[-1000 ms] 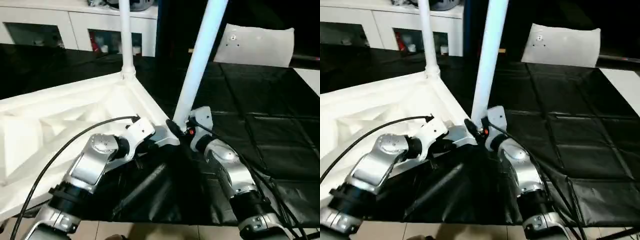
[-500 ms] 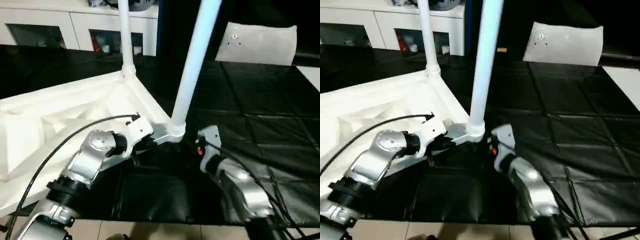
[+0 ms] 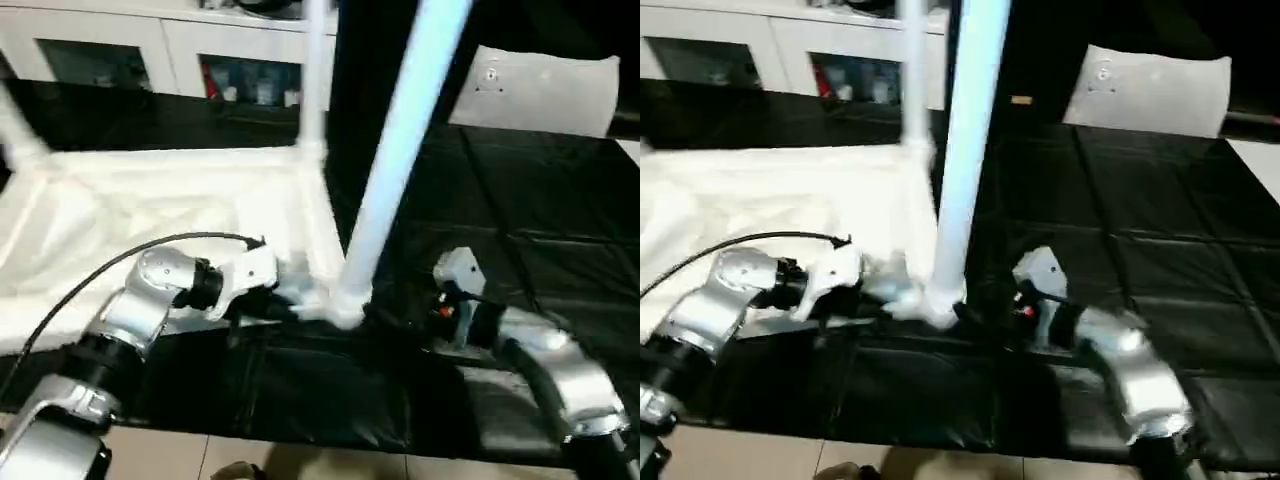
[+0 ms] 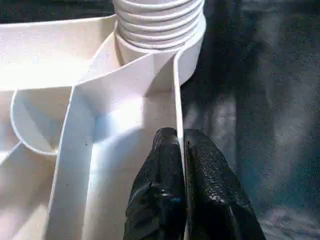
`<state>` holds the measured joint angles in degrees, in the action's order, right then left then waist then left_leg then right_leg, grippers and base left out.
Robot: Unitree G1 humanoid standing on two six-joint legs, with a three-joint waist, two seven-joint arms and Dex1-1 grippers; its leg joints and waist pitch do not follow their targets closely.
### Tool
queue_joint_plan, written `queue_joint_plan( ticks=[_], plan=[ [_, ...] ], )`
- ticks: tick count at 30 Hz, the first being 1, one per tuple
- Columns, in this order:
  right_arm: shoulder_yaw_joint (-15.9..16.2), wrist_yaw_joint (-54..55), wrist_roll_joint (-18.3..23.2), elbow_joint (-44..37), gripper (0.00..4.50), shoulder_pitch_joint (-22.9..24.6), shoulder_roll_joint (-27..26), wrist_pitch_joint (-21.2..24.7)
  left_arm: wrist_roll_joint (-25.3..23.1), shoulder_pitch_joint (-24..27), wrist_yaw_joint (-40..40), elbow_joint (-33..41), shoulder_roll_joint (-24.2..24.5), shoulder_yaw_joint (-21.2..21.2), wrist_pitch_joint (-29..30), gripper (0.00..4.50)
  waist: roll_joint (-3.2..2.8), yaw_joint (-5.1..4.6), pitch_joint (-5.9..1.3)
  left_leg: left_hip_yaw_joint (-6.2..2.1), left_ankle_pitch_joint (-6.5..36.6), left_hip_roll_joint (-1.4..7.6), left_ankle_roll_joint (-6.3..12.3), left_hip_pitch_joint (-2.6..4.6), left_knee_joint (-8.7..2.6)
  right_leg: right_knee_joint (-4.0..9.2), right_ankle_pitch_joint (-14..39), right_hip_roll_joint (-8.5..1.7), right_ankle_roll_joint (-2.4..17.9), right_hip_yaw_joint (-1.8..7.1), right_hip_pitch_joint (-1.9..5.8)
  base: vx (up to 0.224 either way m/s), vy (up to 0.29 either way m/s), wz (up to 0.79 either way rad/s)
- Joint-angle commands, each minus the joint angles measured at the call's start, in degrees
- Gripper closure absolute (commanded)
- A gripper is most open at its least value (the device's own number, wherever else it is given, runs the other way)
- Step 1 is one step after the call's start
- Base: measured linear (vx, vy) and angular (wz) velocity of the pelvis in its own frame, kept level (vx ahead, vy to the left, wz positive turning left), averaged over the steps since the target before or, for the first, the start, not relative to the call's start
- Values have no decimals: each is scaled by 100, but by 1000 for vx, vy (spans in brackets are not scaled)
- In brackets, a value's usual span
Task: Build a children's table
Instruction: Insert table leg to table base, then rotate leg to tighten
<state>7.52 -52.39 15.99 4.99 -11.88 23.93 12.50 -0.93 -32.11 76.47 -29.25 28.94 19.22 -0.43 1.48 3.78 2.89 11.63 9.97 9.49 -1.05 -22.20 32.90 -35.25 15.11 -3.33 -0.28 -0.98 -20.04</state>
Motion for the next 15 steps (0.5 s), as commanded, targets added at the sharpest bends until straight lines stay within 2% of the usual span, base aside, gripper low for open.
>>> queue_joint_plan(
  ticks=[1,2,5,7,9,10,11,12,13,15],
  plan=[
    [61,-94,59,-55,4,-8,54,76,-93,-34,261,-46,-43,327,-126,450,-28,-11,-315,-189,759,462,323,216,-333,325,-526,-517,1508,212,82,0,0,0],
    [204,-295,-2,13,4,-106,118,64,-86,-149,429,-179,-59,367,-246,450,-26,-8,-315,-191,743,459,317,212,-333,321,-538,-514,1510,209,84,0,0,0],
    [376,-662,0,221,4,-288,115,1,-117,-292,640,-319,-101,435,-430,450,12,-7,-316,-188,739,448,317,193,-319,310,-506,-526,1528,204,94,0,0,0],
    [430,-795,8,295,32,-350,104,-5,-132,-333,704,-367,-130,452,-486,450,-4,14,-313,-185,813,462,280,204,-314,314,-403,-539,1563,209,79,0,0,0],
    [474,-876,-6,364,32,-403,99,-29,-127,-371,748,-424,-147,472,-541,450,-4,45,-318,-181,809,461,268,211,-307,308,-392,-532,1565,208,75,0,0,0],
    [523,-961,-38,445,51,-459,91,-79,-125,-410,794,-488,-172,482,-601,450,-9,75,-318,-179,820,469,238,217,-308,302,-381,-535,1560,208,67,0,0,0],
    [563,-1013,-75,525,51,-509,77,-127,-127,-439,821,-528,-191,491,-637,450,-3,83,-314,-174,850,462,226,221,-305,307,-334,-531,1559,208,56,0,0,0],
    [579,-1026,-90,558,73,-531,66,-142,-129,-451,833,-545,-195,494,-654,450,-3,94,-312,-177,921,461,174,217,-310,313,-219,-539,1560,205,59,0,0,0],
    [615,-1045,-117,663,80,-600,30,-176,-131,-484,868,-593,-209,508,-706,450,25,104,-305,-179,946,465,153,212,-314,307,-162,-545,1541,211,57,0,0,0],
    [640,-1064,-137,791,91,-680,-11,-205,-134,-514,898,-640,-224,526,-750,450,11,106,-307,-182,993,464,102,216,-320,318,-51,-556,1538,210,49,0,0,0]
  ],
)
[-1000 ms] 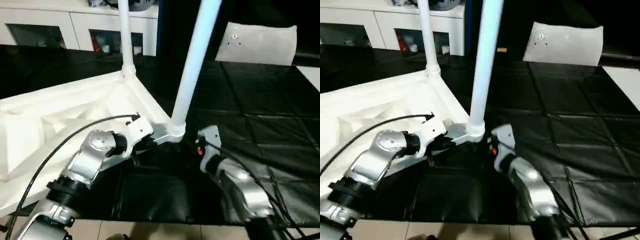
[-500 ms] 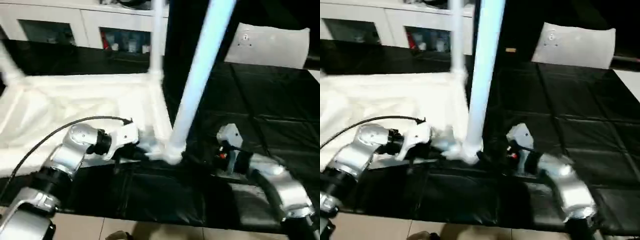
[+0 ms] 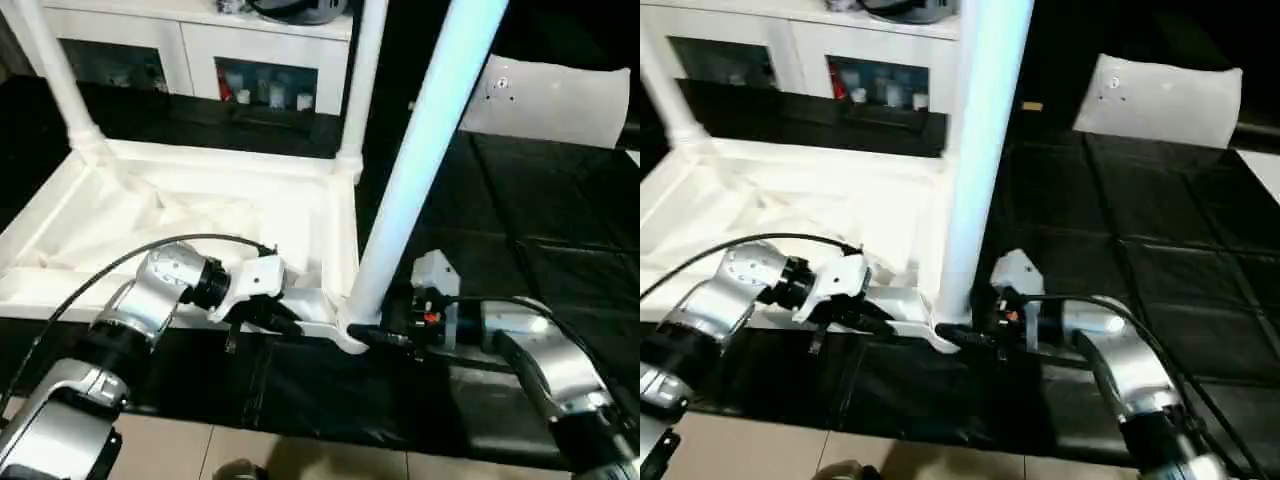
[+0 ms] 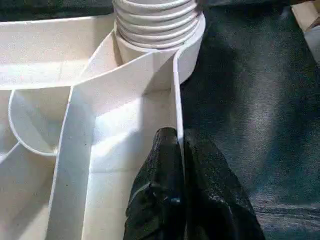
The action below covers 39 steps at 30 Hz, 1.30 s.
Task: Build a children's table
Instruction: Rotate leg to tighten
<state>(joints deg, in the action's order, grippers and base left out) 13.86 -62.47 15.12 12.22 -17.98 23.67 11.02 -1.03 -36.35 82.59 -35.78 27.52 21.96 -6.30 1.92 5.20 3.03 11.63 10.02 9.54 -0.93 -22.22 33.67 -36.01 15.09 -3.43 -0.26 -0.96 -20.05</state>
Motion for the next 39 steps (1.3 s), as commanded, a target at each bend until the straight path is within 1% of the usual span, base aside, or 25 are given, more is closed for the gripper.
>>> queue_joint_plan(
  ticks=[1,3,5,6,7,11,15,19,20,21,23,24,25,26,27,28,29,30,31,32,33,34,35,36,39],
  plan=[
    [24,-84,-64,130,102,-107,-2,-81,-126,-100,299,-3,-87,259,-182,450,-34,-33,-320,-180,1007,460,72,229,-396,395,-28,-538,1535,209,41,0,0,0],
    [49,-135,-84,207,124,-156,-26,-109,-130,-112,326,-32,-90,262,-214,450,-38,-29,-320,-188,989,465,54,224,-402,377,-142,-541,1540,207,51,0,0,0],
    [72,-192,-98,261,135,-191,-38,-128,-136,-125,346,-67,-98,262,-242,450,-24,-23,-330,-182,853,454,114,210,-388,352,-399,-528,1557,201,66,0,0,0],
    [84,-227,-100,289,135,-208,-43,-139,-142,-133,357,-90,-102,264,-260,450,-18,-24,-327,-181,838,453,134,207,-388,351,-429,-529,1556,200,66,0,0,0],
    [91,-255,-101,323,158,-223,-46,-159,-144,-142,365,-115,-107,267,-280,450,-21,-21,-332,-182,829,454,150,210,-383,347,-448,-532,1564,197,69,0,0,0],
    [143,-371,-91,424,177,-269,-52,-195,-158,-167,389,-200,-97,289,-334,450,-27,-12,-321,-180,830,459,184,204,-379,349,-438,-539,1590,196,66,0,0,0],
    [165,-416,-94,438,180,-252,-61,-196,-184,-165,374,-239,-71,294,-343,450,-34,-14,-307,-186,986,467,117,217,-402,368,-235,-533,1578,195,57,0,0,0],
    [172,-420,-94,409,180,-165,-111,-170,-196,-125,121,-283,-92,183,-208,450,-76,-13,-296,-193,1106,467,36,226,-417,377,-173,-537,1582,200,46,0,0,0],
    [172,-420,-94,409,180,-165,-111,-170,-196,-125,121,-283,-92,183,-208,450,-68,-19,-294,-191,1134,467,24,225,-422,381,-160,-537,1585,201,47,0,0,0],
    [149,-304,-71,332,180,-69,-169,-83,-167,-71,-209,-237,-159,53,61,450,-109,-12,-290,-199,1185,468,-9,227,-428,381,-114,-543,1587,202,45,0,0,0],
    [87,65,-103,269,180,47,-296,69,-111,24,-643,-92,-274,-112,424,450,-81,-31,-266,-196,1344,472,-59,237,-449,403,24,-535,1610,209,32,0,0,0],
    [57,211,-122,269,180,74,-354,95,-74,63,-737,-17,-315,-157,545,450,-96,-24,-253,-212,1472,477,-113,243,-462,425,215,-559,1614,216,18,0,0,0],
    [-39,686,-187,290,180,144,-553,162,32,188,-1012,238,-446,-278,890,450,-114,-41,-239,-221,1662,471,-195,248,-489,455,543,-559,1567,223,10,0,0,0],
    [-74,837,-205,310,180,154,-623,178,55,223,-1085,314,-488,-303,975,450,-101,-72,-228,-237,1891,472,-292,261,-510,482,941,-563,1509,224,-16,0,0,0],
    [-190,1328,-259,382,180,172,-856,235,113,333,-1317,563,-628,-366,1254,450,-118,-88,-218,-245,1963,485,-359,261,-526,482,1084,-574,1486,233,-21,0,0,0],
    [-313,1822,-294,476,180,164,-1115,313,116,438,-1566,813,-793,-383,1514,450,-104,-118,-210,-262,2185,474,-437,275,-527,527,1529,-580,1381,245,-62,0,0,0],
    [-328,1881,-298,487,180,162,-1146,323,115,451,-1596,842,-813,-384,1546,450,-101,-141,-198,-275,2269,467,-475,270,-534,544,1727,-587,1329,251,-72,0,0,0],
    [-390,2121,-300,541,180,149,-1295,359,105,496,-1764,953,-922,-398,1689,450,-97,-206,-196,-310,2322,452,-525,235,-548,555,1969,-583,1206,239,-52,0,0,0],
    [-452,2393,-335,609,180,122,-1463,375,85,533,-1950,1063,-1052,-416,1858,450,-100,-232,-197,-313,2340,449,-523,236,-553,569,2005,-575,1161,237,-64,0,0,0],
    [-504,2628,-368,667,181,92,-1601,382,65,551,-2101,1133,-1164,-427,1982,450,-111,-297,-193,-307,2399,440,-532,259,-545,598,1987,-558,1120,251,-115,0,0,0],
    [-531,2749,-386,692,181,78,-1670,395,53,561,-2186,1172,-1222,-435,2055,450,-103,-310,-191,-307,2421,431,-506,253,-540,612,2045,-559,1088,252,-115,0,0,0],
    [-646,3273,-460,811,181,2,-1970,459,-6,587,-2562,1309,-1487,-468,2330,450,-93,-345,-204,-298,2355,427,-471,243,-532,611,2033,-562,1073,272,-117,0,0,0],
    [-691,3614,-512,908,181,-75,-2174,493,-69,560,-2869,1312,-1694,-492,2460,450,-84,-366,-217,-308,2204,421,-430,209,-529,609,1989,-568,1056,269,-95,0,0,0],
    [-692,3619,-513,909,181,-76,-2177,493,-70,559,-2873,1312,-1696,-492,2462,450,-96,-379,-217,-305,2118,423,-415,194,-535,601,1921,-559,1051,270,-93,0,0,0],
    [-719,4547,-806,1116,181,-313,-2683,590,-385,442,-3745,1272,-2159,-493,2737,450,-84,-381,-250,-256,1684,414,-276,182,-510,572,1306,-521,1081,272,-87,0,0,0]
  ],
)
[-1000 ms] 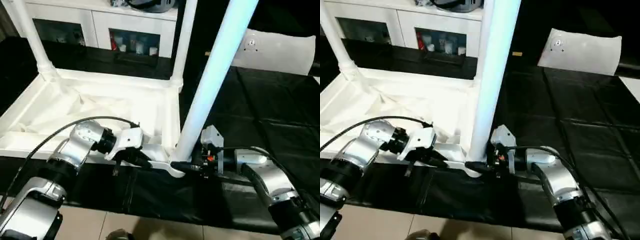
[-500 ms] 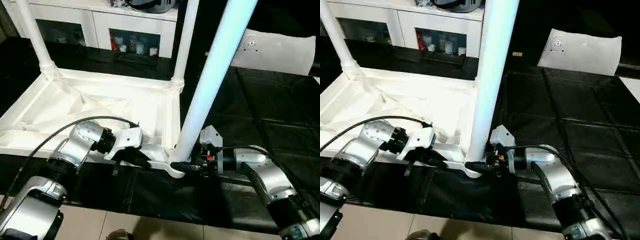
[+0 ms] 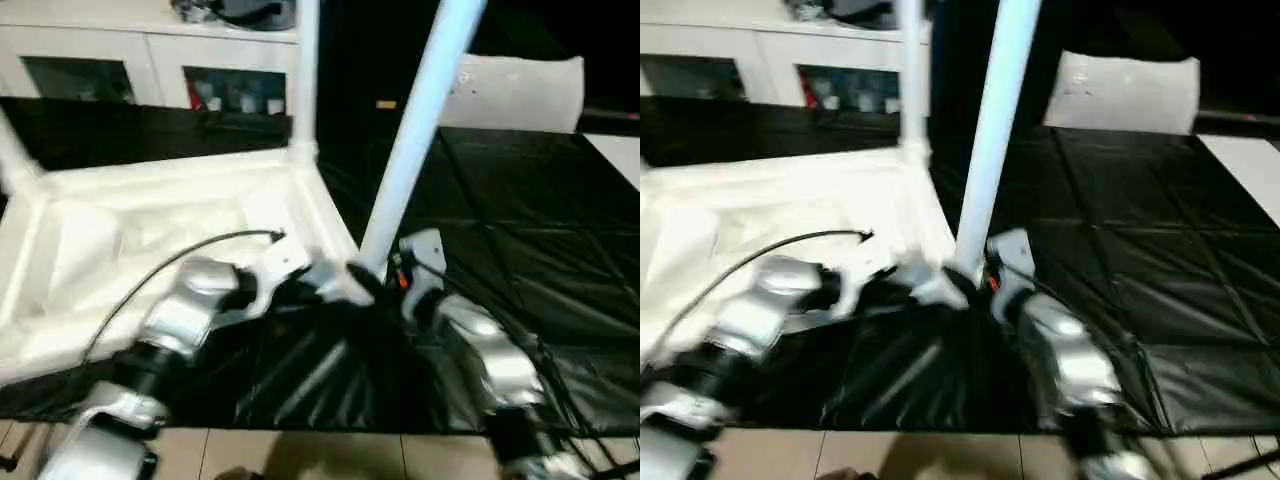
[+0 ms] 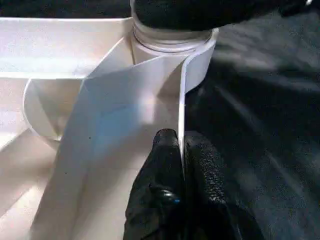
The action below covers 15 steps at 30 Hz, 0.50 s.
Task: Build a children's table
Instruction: Rotate leg to tighten
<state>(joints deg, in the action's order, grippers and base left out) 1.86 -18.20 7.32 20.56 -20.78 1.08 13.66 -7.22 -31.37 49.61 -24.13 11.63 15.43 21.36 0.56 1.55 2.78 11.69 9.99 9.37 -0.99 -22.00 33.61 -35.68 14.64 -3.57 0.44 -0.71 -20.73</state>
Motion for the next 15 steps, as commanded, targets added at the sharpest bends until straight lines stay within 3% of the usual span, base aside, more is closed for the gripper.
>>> queue_joint_plan(
  ticks=[1,4,7,15],
  plan=[
    [459,218,-41,300,181,-58,-469,343,172,-74,-484,76,-566,197,-50,450,43,0,-231,-255,1627,415,-211,161,-490,557,1319,-511,982,247,-14,0,0,0],
    [446,146,22,278,181,-35,-472,264,48,-88,-508,10,-469,289,-120,450,56,30,-260,-237,1387,409,-54,137,-463,538,955,-498,922,246,23,0,0,0],
    [375,-12,-21,168,111,113,-336,61,-18,-55,-389,-65,-277,242,-222,450,47,45,-273,-227,1197,411,8,119,-462,507,606,-481,950,231,47,0,0,0],
    [209,-590,146,-295,45,418,186,-258,15,67,189,-116,215,256,-700,450,63,62,-282,-220,1114,424,100,112,-459,511,594,-475,947,229,67,0,0,0]
  ],
)
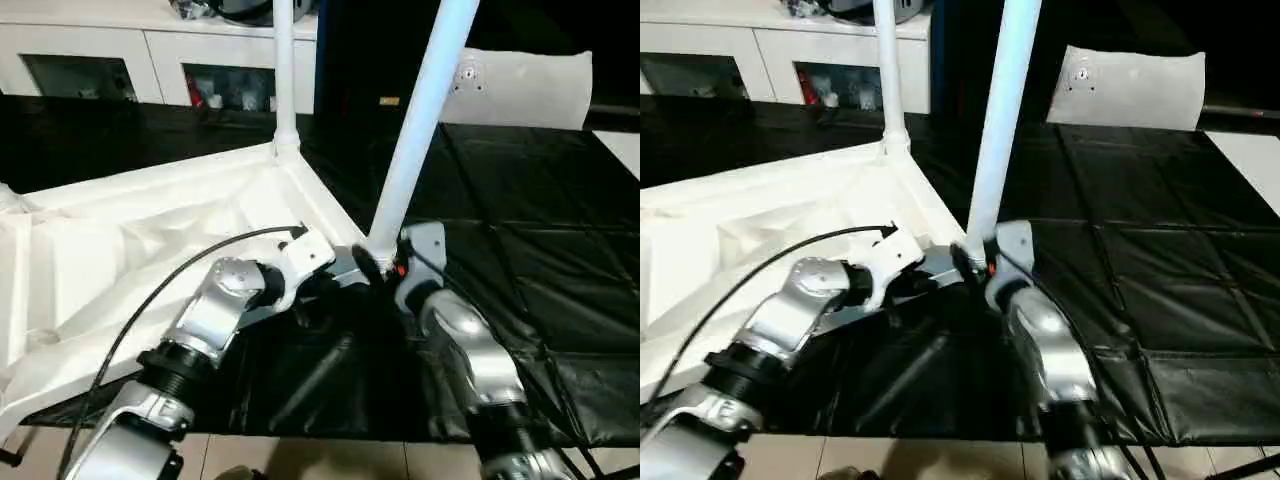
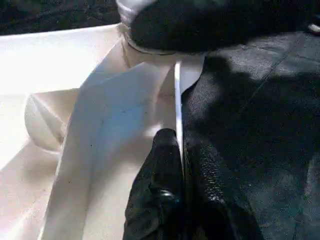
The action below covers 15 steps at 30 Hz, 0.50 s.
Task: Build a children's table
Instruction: Rotate leg to tighten
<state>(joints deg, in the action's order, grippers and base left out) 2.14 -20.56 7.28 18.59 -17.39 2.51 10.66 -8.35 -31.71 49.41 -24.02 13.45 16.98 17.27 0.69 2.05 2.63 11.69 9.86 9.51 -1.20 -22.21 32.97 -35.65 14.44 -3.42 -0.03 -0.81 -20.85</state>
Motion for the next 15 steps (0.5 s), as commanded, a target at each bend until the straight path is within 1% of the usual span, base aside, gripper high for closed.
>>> queue_joint_plan(
  ticks=[1,2,3,4,5,6,7,8,9,10,12,13,15],
  plan=[
    [152,-589,231,-214,35,138,197,-23,156,116,393,-170,153,113,-466,450,55,25,-276,-217,1068,402,166,126,-377,501,493,-491,997,236,97,0,0,0],
    [142,-666,253,-248,18,154,251,-48,169,121,473,-186,196,122,-561,450,53,28,-277,-217,1041,400,196,123,-369,499,448,-494,1004,237,96,0,0,0],
    [107,-999,339,-369,10,202,469,-121,223,137,744,-235,345,133,-719,450,56,21,-274,-215,971,393,234,107,-369,487,359,-487,1010,232,112,0,0,0],
    [81,-1314,403,-466,4,238,687,-185,260,146,936,-267,444,146,-825,450,57,29,-292,-214,910,397,282,111,-348,471,224,-494,1040,229,122,0,0,0],
    [78,-1462,434,-504,4,251,783,-204,281,155,1094,-282,519,173,-931,450,52,32,-296,-208,880,403,300,117,-339,457,124,-489,1069,228,121,0,0,0],
    [86,-1722,451,-550,4,266,969,-257,307,156,1370,-336,655,232,-1167,450,60,20,-292,-197,806,403,359,117,-334,440,-52,-473,1136,225,111,0,0,0],
    [103,-1954,439,-581,4,277,1150,-322,316,147,1588,-404,774,284,-1372,450,62,41,-293,-197,789,394,404,118,-322,440,-67,-478,1149,218,122,0,0,0],
    [113,-2065,430,-585,4,274,1235,-363,323,138,1694,-444,826,305,-1478,450,53,42,-294,-193,789,396,431,123,-317,438,-82,-475,1169,218,115,0,0,0],
    [122,-2232,448,-591,4,269,1344,-375,345,133,1827,-481,883,318,-1527,450,56,37,-292,-192,805,396,437,119,-318,434,-82,-472,1180,214,121,0,0,0],
    [137,-2442,504,-597,4,254,1459,-353,382,118,1975,-532,935,325,-1598,450,36,43,-294,-194,820,410,435,134,-322,428,-65,-481,1229,211,106,0,0,0],
    [203,-2876,629,-633,4,225,1687,-302,443,69,2242,-641,1021,343,-1727,450,39,53,-302,-190,809,424,429,147,-319,413,-126,-475,1309,206,112,0,0,0],
    [263,-3135,681,-648,4,200,1809,-284,480,24,2387,-714,1059,358,-1826,450,44,69,-304,-190,808,422,455,154,-312,409,-177,-471,1352,198,118,0,0,0],
    [403,-3555,716,-651,4,152,2002,-274,527,-53,2634,-804,1122,399,-1967,450,54,89,-304,-185,749,429,488,138,-301,387,-321,-485,1395,203,128,0,0,0]
  ],
)
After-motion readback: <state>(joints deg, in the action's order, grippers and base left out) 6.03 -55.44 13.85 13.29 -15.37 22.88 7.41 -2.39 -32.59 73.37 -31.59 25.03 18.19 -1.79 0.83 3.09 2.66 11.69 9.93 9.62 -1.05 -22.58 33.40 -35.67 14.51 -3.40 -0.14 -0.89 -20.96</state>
